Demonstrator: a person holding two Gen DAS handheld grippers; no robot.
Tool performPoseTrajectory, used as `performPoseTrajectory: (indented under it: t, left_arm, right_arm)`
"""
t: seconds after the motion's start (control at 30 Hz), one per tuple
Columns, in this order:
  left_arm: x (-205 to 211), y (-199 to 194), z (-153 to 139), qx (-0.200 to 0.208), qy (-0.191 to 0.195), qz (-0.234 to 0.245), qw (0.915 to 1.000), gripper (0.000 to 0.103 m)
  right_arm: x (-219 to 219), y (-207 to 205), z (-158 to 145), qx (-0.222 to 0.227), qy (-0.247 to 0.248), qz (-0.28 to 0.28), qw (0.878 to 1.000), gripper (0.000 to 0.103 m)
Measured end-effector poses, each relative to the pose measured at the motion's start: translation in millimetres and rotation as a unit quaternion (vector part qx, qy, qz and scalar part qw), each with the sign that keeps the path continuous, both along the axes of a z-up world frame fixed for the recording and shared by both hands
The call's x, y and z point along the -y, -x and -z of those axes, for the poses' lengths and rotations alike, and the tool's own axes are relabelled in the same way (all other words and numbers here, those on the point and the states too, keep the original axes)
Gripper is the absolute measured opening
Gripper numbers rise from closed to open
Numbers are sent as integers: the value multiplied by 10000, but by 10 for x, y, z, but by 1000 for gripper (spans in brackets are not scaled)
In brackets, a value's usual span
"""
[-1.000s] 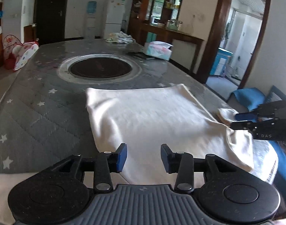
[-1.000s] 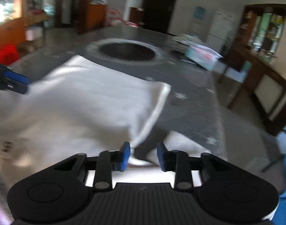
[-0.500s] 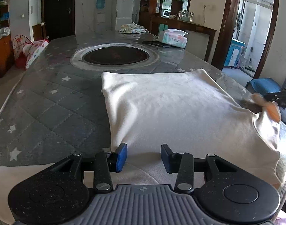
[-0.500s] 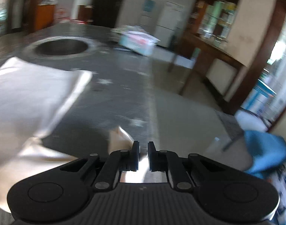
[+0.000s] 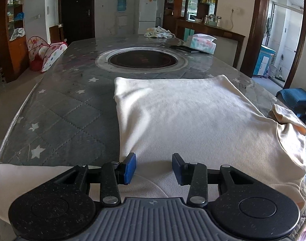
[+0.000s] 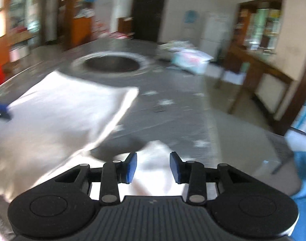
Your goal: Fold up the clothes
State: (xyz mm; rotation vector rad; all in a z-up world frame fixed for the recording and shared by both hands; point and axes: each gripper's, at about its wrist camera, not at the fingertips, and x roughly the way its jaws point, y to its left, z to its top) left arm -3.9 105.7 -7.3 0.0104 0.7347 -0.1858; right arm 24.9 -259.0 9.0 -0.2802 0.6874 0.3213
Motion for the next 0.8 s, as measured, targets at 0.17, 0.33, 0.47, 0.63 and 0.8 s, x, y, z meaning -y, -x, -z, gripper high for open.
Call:
performPoseTrajectory:
  t: [0.17,0.33,0.47,0.63,0.8]
  left_arm:
    - [12,15,-4,2,10,-20,10000,44]
    - [-6,16,2,12,30,-13,10000,44]
    - [-4,18,9,22,32,3,10000,45]
    - [19,28,18,59,10,36,10000,50]
    - [20,22,21,52,11,60,10000,50]
  right_arm:
    - [-183,-120,201,-263,83,-145,9995,27]
    - [-8,-76,83,196,117,501,9985,4]
    - [356,161,-149,685,146,1210,9902,4]
    - [780,239,-132,604,368,2093,9753,13]
    - [958,225,-29,339,348,2425,9689,16]
